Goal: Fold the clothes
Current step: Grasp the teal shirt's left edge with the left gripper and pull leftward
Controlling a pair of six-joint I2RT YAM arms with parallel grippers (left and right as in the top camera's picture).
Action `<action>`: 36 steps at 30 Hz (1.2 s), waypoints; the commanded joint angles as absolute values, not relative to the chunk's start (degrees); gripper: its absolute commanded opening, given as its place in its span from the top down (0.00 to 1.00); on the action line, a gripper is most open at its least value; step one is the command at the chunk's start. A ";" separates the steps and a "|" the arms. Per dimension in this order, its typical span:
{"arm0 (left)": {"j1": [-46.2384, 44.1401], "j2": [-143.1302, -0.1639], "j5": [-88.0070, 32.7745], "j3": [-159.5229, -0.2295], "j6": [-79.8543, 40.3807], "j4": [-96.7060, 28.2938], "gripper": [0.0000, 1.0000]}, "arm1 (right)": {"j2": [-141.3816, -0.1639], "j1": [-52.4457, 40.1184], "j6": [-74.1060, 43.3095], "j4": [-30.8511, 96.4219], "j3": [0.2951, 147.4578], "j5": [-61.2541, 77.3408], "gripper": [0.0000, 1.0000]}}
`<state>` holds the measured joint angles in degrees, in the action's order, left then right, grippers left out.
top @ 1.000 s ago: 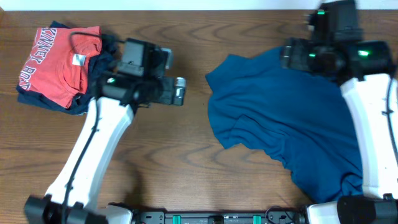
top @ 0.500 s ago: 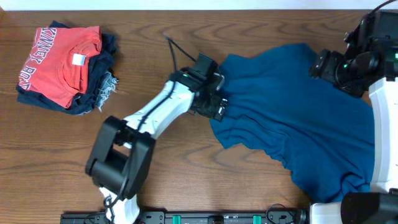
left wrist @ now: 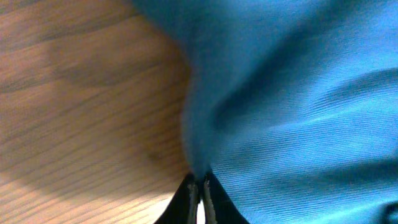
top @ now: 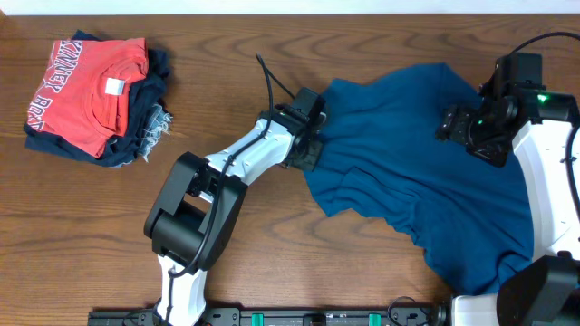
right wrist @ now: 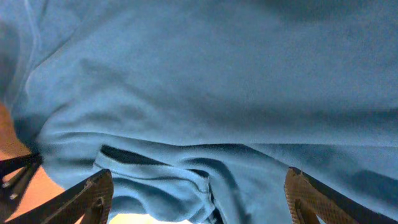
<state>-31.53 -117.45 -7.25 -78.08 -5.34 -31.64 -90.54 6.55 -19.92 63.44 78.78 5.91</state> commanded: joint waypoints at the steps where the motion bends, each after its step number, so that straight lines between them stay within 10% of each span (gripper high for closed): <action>1: -28.18 -117.54 5.04 -78.89 -10.87 -33.91 0.94 | -90.56 7.14 -19.66 62.26 77.08 5.30 0.14; 8: -13.26 -115.13 13.72 -78.89 -13.89 -41.12 0.94 | -90.76 7.40 -16.01 60.36 75.50 2.81 0.15; 14: -5.41 -111.37 -18.17 -78.89 -3.57 -38.85 0.83 | -90.76 7.40 -14.94 58.39 75.50 2.83 0.15; 22: -13.58 -111.35 -29.10 -78.87 -3.18 -32.08 0.28 | -90.76 7.44 -15.18 57.84 75.50 3.03 0.14; 36: -28.01 -117.49 -17.43 -78.87 -3.70 -23.18 0.21 | -90.76 7.44 -15.18 58.81 75.50 3.29 0.16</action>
